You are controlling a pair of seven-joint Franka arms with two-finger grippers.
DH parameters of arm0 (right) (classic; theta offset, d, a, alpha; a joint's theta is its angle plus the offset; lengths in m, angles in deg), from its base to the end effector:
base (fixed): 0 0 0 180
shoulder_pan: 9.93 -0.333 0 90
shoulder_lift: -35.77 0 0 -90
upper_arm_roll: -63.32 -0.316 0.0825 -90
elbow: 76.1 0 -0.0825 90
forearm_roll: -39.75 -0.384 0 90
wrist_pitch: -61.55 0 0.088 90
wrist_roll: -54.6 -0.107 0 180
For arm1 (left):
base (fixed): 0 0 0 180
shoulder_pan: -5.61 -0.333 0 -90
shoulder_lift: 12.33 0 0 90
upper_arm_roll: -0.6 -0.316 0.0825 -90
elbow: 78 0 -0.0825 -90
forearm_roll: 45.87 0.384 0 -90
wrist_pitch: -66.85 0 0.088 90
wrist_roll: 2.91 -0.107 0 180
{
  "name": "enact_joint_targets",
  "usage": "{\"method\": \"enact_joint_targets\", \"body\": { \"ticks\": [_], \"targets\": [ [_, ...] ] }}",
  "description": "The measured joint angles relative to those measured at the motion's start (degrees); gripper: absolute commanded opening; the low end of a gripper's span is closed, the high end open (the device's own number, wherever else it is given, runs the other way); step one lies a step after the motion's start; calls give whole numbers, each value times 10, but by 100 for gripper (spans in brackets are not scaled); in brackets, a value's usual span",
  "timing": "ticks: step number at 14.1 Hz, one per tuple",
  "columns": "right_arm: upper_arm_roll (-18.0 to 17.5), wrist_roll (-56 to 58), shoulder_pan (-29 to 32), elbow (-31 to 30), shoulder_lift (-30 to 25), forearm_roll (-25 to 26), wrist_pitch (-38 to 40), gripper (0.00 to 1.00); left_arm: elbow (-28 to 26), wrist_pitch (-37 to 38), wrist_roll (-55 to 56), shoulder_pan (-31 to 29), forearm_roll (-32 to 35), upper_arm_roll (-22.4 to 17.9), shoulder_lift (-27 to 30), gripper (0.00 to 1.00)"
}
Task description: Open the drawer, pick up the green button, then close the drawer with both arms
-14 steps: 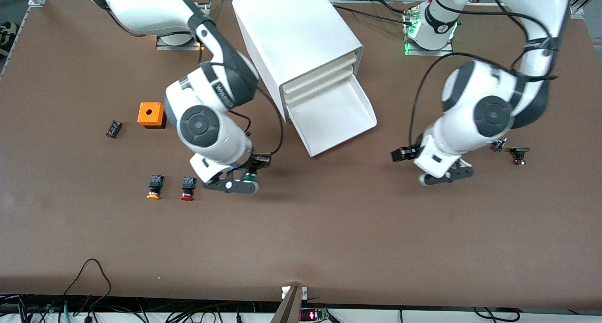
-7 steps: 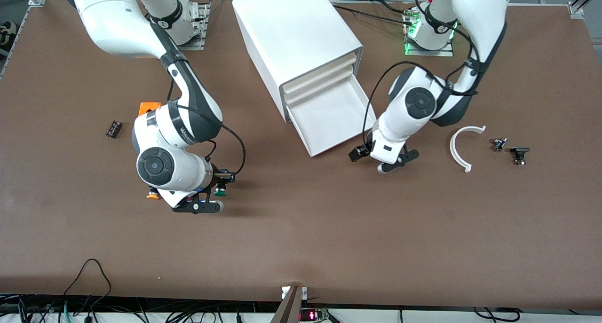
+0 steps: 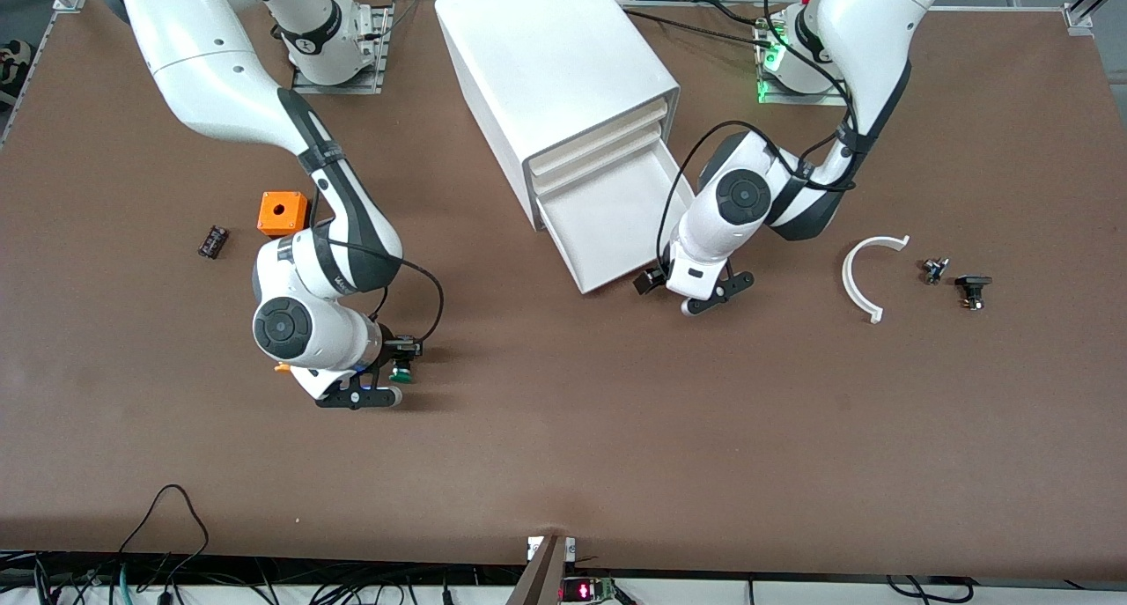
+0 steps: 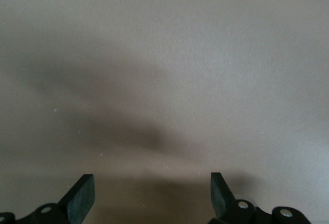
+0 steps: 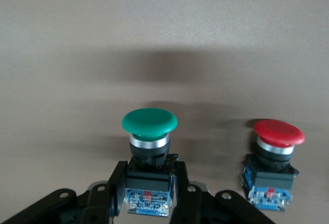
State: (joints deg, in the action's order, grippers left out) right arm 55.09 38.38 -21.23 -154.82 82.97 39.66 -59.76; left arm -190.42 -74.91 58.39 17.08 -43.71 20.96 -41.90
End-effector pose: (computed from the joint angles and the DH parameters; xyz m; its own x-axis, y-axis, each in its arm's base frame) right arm 0.6920 0.2230 0.2194 0.9946 0.0192 -0.1016 0.0110 -0.9966 -0.0811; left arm 0.5311 -0.3202 0.2265 0.8596 0.4974 -0.1165 0.5082 -0.8560 0.0952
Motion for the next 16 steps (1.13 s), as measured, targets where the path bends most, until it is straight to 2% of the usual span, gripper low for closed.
{"method": "enact_joint_targets", "body": {
  "ticks": [6,7,8,16],
  "targets": [
    [-1,2,1,-18,6,-1,-13,0,-4,8,21,29,0,7,-5,99],
    [-2,2,1,-19,6,-2,-13,76,-4,18,23,30,0,15,-5,99],
    [-2,2,1,-20,7,-2,-13,100,-4,29,24,30,0,23,-5,99],
    [-2,5,6,-13,-4,-3,-17,100,-21,55,52,33,0,88,-5,99]
  ]
}}
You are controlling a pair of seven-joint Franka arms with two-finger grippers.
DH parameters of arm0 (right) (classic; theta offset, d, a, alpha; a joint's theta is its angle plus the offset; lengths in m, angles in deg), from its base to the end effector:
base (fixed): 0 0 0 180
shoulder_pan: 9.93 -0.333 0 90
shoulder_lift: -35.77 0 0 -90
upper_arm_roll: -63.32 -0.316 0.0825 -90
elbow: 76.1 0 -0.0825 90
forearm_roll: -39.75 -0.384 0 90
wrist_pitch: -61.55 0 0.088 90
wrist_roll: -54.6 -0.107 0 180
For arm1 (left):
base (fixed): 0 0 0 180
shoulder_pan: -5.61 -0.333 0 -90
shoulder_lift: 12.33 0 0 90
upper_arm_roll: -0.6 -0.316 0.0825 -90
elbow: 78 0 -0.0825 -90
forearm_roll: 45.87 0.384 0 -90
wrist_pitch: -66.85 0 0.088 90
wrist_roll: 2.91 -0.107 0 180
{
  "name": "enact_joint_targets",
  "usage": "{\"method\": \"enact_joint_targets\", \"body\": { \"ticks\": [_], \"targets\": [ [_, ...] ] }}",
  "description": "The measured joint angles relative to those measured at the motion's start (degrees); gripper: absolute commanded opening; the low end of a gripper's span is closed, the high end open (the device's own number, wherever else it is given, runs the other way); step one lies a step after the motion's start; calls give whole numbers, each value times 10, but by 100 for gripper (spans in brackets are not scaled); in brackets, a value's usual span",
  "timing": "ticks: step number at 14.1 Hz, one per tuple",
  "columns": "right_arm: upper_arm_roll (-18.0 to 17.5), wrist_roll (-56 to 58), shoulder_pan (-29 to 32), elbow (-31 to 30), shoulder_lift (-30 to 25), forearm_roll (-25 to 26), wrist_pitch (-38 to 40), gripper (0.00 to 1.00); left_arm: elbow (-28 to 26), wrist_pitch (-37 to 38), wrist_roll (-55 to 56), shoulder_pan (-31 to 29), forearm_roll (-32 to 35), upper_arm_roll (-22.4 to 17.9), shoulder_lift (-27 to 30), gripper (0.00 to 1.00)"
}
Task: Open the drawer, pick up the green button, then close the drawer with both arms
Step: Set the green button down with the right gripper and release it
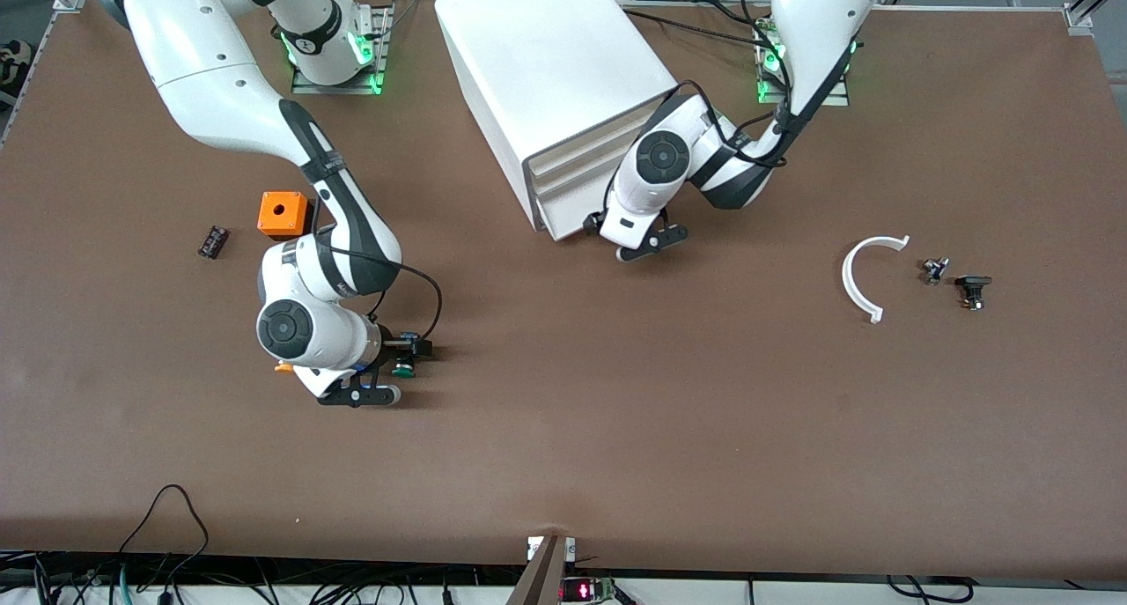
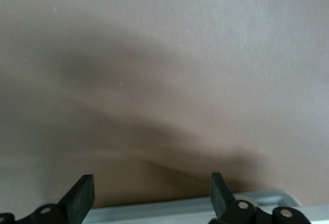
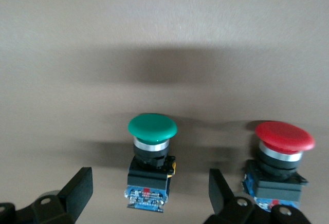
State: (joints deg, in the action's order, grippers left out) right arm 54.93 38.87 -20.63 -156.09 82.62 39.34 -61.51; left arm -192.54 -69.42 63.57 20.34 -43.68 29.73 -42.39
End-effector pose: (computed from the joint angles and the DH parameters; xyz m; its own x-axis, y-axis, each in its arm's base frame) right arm 0.6918 0.2177 0.2167 0.9959 0.0159 -0.0888 0.0078 -0.9958 -0.0915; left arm 0.4369 -0.4102 0.2185 0.8908 0.3895 -0.2340 0.4039 -0.9147 0.0150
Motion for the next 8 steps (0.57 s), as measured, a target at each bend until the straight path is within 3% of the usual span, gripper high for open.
{"method": "enact_joint_targets", "body": {
  "ticks": [8],
  "targets": [
    [15,38,49,4,-125,1,94,100,-12,20,6,2,0,35,0,99]
  ]
}}
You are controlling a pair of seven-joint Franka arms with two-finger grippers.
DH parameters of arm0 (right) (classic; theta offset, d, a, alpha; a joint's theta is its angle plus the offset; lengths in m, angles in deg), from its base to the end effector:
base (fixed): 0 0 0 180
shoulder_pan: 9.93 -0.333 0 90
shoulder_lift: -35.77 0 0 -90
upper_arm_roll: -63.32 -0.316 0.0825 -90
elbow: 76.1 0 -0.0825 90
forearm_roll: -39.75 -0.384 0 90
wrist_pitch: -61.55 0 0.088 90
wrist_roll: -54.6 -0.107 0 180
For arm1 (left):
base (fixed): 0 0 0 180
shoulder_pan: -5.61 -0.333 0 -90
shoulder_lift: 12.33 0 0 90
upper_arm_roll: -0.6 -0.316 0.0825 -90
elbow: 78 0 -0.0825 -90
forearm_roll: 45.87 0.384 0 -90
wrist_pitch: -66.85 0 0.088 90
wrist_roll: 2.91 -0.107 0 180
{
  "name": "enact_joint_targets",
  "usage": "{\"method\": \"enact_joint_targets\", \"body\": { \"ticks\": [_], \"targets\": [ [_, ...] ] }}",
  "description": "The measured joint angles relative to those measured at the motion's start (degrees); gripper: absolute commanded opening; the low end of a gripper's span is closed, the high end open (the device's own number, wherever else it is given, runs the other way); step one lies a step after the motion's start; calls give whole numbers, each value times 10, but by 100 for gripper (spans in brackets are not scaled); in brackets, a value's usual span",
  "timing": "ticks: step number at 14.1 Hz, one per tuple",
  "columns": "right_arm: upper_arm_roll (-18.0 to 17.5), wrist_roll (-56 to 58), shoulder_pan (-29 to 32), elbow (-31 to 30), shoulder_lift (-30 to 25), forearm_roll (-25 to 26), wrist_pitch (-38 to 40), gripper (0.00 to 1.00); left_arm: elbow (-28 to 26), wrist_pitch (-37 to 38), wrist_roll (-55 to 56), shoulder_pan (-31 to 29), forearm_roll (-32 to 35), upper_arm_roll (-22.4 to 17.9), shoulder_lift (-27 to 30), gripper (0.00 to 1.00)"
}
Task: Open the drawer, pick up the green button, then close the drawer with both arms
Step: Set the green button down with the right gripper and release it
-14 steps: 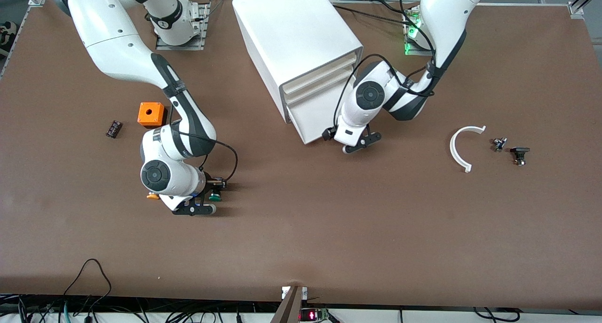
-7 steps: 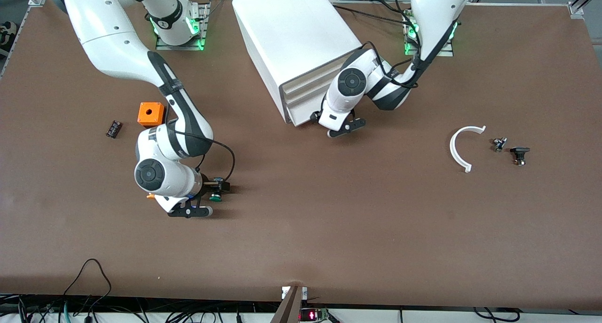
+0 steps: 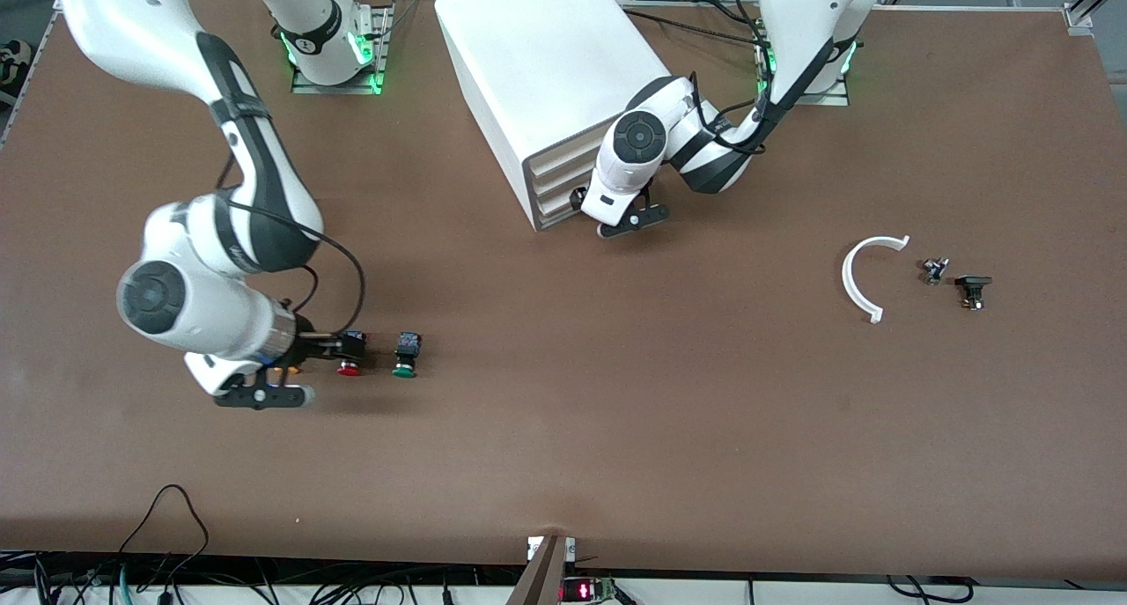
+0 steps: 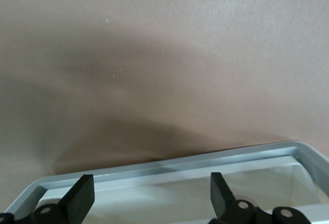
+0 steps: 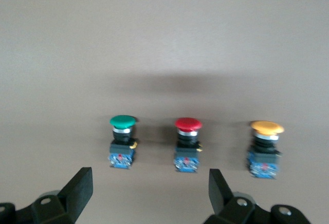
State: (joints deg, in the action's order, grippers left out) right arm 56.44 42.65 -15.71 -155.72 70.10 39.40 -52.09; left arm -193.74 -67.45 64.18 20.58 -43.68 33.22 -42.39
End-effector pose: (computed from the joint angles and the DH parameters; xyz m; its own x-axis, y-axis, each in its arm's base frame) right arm 0.7041 0.1413 0.3618 0.9998 -0.0101 -0.0173 -0.0113 -0.9974 -0.0711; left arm 0.4017 -0.4315 0.2174 0.9005 0.3382 -0.2733 0.3484 -0.9373 -0.0121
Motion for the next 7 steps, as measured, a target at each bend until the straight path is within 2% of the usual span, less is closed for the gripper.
{"method": "enact_joint_targets", "body": {
  "ticks": [7],
  "targets": [
    [44,36,5,-19,-123,0,103,100,0,6,0,0,0,4,0,99]
  ]
}}
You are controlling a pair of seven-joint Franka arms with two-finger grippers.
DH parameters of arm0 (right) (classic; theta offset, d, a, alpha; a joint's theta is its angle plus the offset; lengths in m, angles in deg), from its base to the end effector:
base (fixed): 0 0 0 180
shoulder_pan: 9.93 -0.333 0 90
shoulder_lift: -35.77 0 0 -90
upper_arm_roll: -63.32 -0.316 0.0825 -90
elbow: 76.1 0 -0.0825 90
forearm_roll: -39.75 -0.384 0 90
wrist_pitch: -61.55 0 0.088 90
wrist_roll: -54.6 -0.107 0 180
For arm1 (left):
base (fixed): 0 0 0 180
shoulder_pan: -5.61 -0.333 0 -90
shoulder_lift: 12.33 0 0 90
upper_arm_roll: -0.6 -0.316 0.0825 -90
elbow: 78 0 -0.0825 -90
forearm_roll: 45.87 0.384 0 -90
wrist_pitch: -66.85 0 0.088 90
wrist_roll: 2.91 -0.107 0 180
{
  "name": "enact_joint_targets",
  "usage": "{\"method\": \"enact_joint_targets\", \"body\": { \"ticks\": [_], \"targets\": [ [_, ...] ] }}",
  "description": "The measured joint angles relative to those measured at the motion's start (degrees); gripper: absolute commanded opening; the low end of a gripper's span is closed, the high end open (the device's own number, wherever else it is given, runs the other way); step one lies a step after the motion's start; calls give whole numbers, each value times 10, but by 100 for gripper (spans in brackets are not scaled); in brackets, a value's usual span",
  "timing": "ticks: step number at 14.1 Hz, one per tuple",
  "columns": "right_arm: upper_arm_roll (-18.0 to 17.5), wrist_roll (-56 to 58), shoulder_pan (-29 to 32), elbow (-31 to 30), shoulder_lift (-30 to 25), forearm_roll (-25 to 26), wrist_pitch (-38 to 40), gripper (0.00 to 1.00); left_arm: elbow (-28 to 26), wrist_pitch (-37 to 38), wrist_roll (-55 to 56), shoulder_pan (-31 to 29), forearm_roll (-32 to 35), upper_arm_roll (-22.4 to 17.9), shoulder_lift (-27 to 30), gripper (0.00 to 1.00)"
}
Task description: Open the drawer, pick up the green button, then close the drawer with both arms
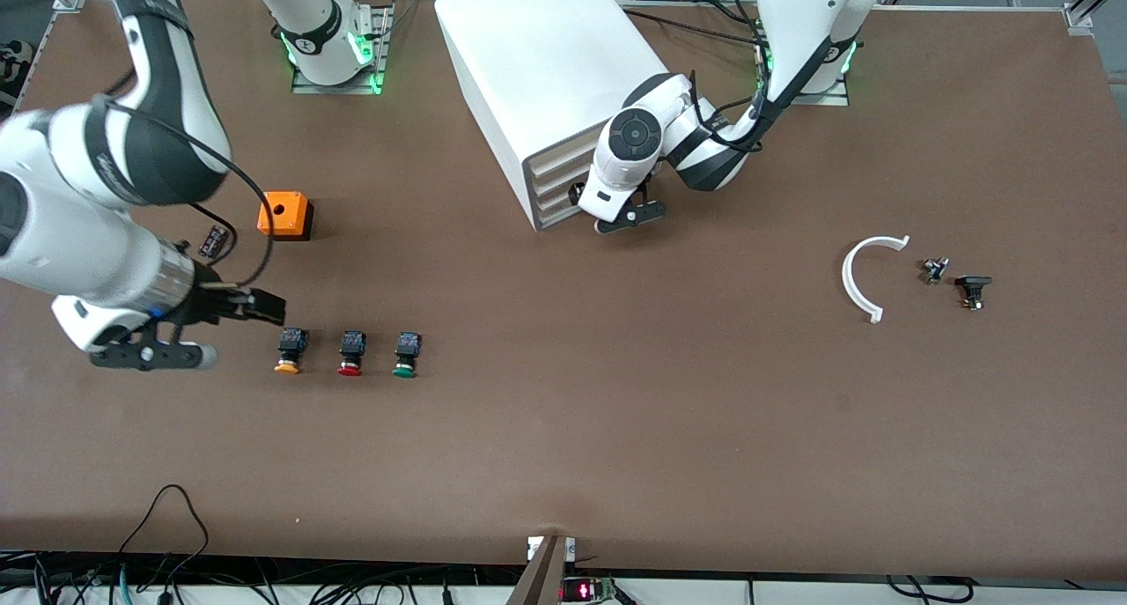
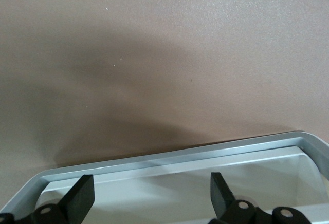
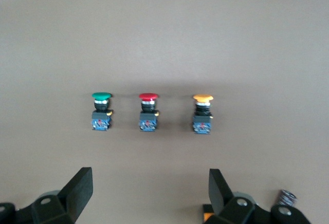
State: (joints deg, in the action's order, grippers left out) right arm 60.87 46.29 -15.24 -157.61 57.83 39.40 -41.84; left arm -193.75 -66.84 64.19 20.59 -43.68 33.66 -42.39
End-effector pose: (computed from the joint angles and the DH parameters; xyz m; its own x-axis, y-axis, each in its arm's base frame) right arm 0.6697 0.0873 0.4779 0.9999 -0.0141 -0.0060 -0.0142 -0.9997 -0.0213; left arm 0.3976 -0.4339 0.2177 0.9013 0.3309 -0.2795 0.3395 -0.9404 -0.0186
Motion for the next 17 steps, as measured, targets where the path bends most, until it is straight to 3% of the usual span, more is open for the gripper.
{"method": "enact_joint_targets", "body": {
  "ticks": [6,12,17],
  "targets": [
    [10,20,26,-92,-137,0,35,100,18,9,-7,-11,0,2,5,100],
    [10,21,37,-157,-251,0,72,100,169,245,-175,-87,1,1,24,100],
    [9,21,37,-166,-272,0,88,100,264,384,-345,-171,11,0,58,100]
  ]
}}
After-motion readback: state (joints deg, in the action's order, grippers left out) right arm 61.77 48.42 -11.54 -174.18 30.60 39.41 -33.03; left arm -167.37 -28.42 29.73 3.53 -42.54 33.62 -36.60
